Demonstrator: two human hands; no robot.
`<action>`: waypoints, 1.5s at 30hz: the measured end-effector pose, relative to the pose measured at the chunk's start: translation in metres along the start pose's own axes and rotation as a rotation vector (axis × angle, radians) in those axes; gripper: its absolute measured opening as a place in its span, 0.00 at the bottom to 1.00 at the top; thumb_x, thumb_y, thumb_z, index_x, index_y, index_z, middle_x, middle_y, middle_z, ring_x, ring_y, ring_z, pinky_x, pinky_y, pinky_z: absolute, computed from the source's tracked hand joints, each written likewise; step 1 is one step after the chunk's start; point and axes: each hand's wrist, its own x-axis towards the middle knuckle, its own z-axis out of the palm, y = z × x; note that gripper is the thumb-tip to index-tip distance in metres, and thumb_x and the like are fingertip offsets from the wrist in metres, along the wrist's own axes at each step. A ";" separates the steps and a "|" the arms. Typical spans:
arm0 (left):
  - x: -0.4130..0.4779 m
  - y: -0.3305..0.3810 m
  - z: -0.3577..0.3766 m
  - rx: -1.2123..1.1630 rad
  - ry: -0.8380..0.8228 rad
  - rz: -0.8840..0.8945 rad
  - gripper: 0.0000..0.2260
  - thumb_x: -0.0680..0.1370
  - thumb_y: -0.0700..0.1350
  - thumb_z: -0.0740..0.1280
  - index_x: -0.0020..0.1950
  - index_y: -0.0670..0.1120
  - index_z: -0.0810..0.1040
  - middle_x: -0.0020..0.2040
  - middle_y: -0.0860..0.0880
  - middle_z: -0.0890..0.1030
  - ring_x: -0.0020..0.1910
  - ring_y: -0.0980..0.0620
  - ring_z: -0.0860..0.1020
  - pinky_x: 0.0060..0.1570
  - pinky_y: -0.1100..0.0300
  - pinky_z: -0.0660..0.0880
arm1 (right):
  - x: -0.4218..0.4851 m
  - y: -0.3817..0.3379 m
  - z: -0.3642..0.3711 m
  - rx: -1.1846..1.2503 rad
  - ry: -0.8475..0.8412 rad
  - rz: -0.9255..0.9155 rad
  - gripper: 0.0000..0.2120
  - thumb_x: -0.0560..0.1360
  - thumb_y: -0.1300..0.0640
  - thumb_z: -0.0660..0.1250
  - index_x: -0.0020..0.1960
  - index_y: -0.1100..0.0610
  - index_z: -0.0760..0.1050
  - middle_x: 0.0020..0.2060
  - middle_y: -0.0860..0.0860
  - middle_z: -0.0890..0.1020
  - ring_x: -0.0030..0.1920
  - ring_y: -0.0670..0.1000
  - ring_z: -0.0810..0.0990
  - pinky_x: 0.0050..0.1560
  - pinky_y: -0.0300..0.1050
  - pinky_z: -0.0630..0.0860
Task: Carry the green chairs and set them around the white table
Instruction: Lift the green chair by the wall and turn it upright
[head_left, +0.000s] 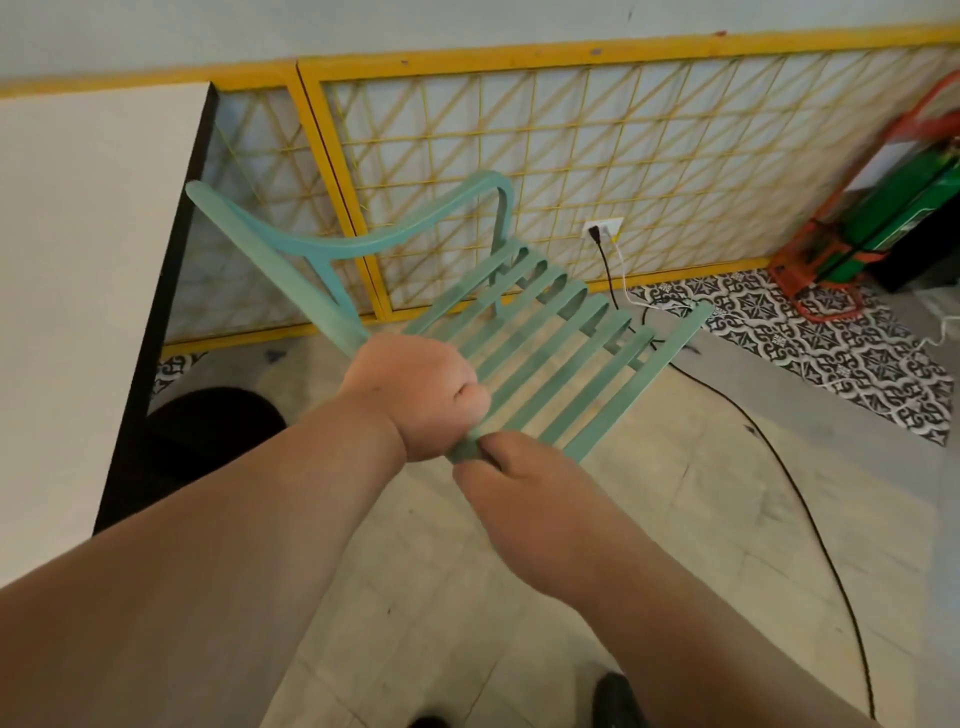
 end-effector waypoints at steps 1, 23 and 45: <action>-0.001 0.000 0.000 -0.017 -0.001 0.003 0.16 0.69 0.54 0.51 0.28 0.44 0.64 0.26 0.47 0.66 0.28 0.46 0.66 0.29 0.55 0.59 | 0.001 0.001 0.011 -0.103 0.029 -0.027 0.11 0.78 0.44 0.60 0.49 0.50 0.72 0.42 0.46 0.77 0.41 0.48 0.77 0.38 0.47 0.73; 0.008 0.040 0.004 -0.006 0.082 -0.075 0.17 0.75 0.50 0.58 0.27 0.46 0.64 0.26 0.49 0.65 0.28 0.48 0.65 0.30 0.56 0.59 | 0.014 0.053 -0.002 -0.384 0.185 -0.260 0.11 0.83 0.46 0.58 0.47 0.51 0.67 0.39 0.48 0.74 0.39 0.54 0.75 0.37 0.48 0.72; 0.057 0.169 0.010 0.031 0.091 -0.160 0.19 0.78 0.52 0.52 0.32 0.47 0.74 0.30 0.50 0.73 0.29 0.49 0.70 0.31 0.56 0.62 | -0.002 0.143 -0.098 -0.416 0.266 -0.104 0.07 0.76 0.47 0.63 0.46 0.50 0.76 0.38 0.49 0.81 0.40 0.52 0.80 0.42 0.51 0.80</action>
